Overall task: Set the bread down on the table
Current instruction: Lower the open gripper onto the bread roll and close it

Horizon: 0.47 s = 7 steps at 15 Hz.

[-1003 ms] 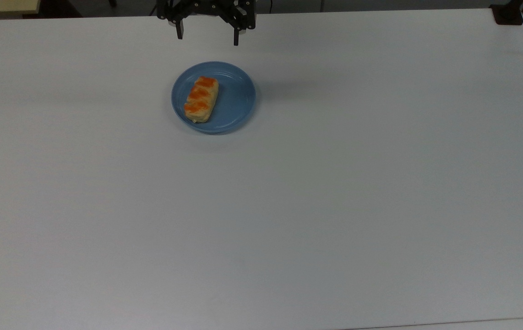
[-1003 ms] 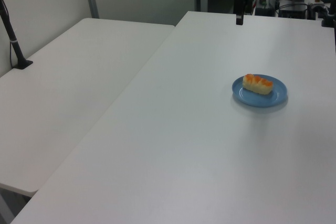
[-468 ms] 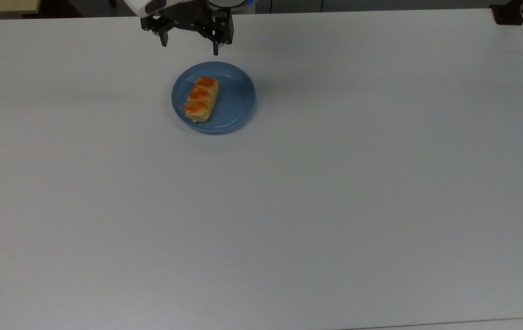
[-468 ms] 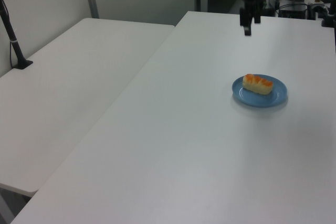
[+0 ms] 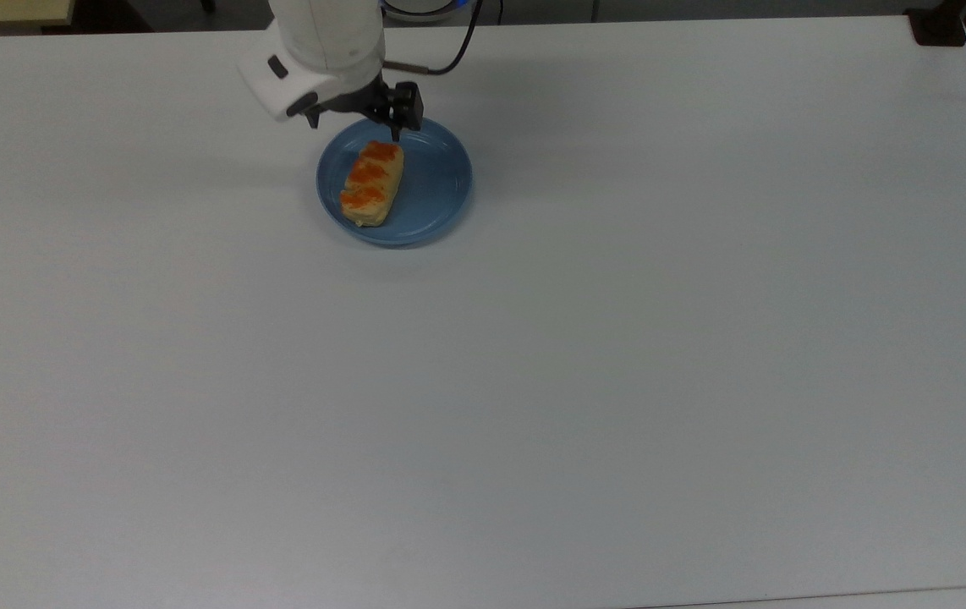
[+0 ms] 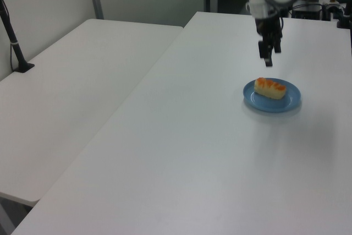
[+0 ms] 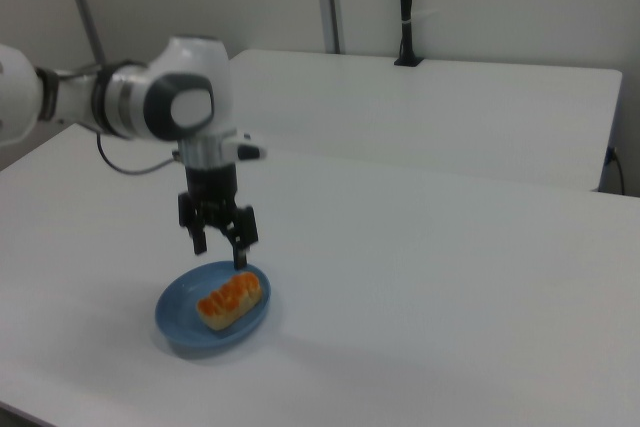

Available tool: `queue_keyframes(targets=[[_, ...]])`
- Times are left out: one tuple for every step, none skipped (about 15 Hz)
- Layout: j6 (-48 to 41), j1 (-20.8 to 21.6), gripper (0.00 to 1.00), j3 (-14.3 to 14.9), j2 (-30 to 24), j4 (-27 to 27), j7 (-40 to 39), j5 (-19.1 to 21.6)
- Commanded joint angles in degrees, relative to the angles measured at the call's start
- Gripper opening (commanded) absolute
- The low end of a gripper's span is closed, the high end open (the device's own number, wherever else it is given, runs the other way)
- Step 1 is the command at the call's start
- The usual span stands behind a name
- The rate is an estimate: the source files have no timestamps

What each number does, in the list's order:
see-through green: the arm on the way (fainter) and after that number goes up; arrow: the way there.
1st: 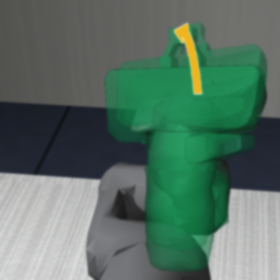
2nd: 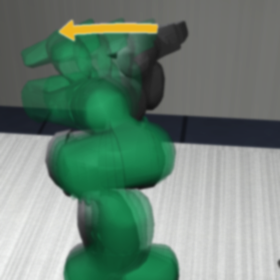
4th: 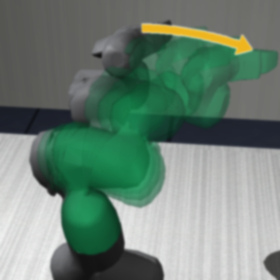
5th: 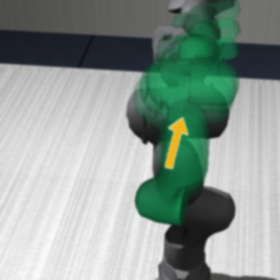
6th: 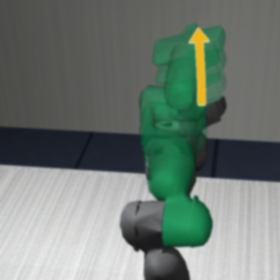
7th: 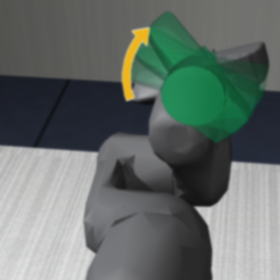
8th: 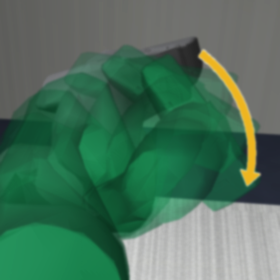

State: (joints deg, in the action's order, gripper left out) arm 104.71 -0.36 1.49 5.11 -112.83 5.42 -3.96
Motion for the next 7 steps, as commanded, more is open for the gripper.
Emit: queue_keyframes(targets=[[8.04,-0.35,1.0,0.27,1.12,-5.99,-1.37,0.71],[8.49,-0.35,1.0,0.27,2.17,-6.0,-1.11,0.79],[8.67,-0.35,1.0,0.27,3.14,-6.08,-1.02,0.8],[9.54,-0.35,0.98,0.27,3.93,-6.09,-0.76,0.8],[11.03,-0.35,0.94,0.27,4.37,-6.09,-0.32,0.8],[12.0,-0.26,0.89,0.27,4.73,-6.17,0.12,0.97],[12.36,-0.17,0.82,0.18,5.34,-6.17,0.47,0.97]])
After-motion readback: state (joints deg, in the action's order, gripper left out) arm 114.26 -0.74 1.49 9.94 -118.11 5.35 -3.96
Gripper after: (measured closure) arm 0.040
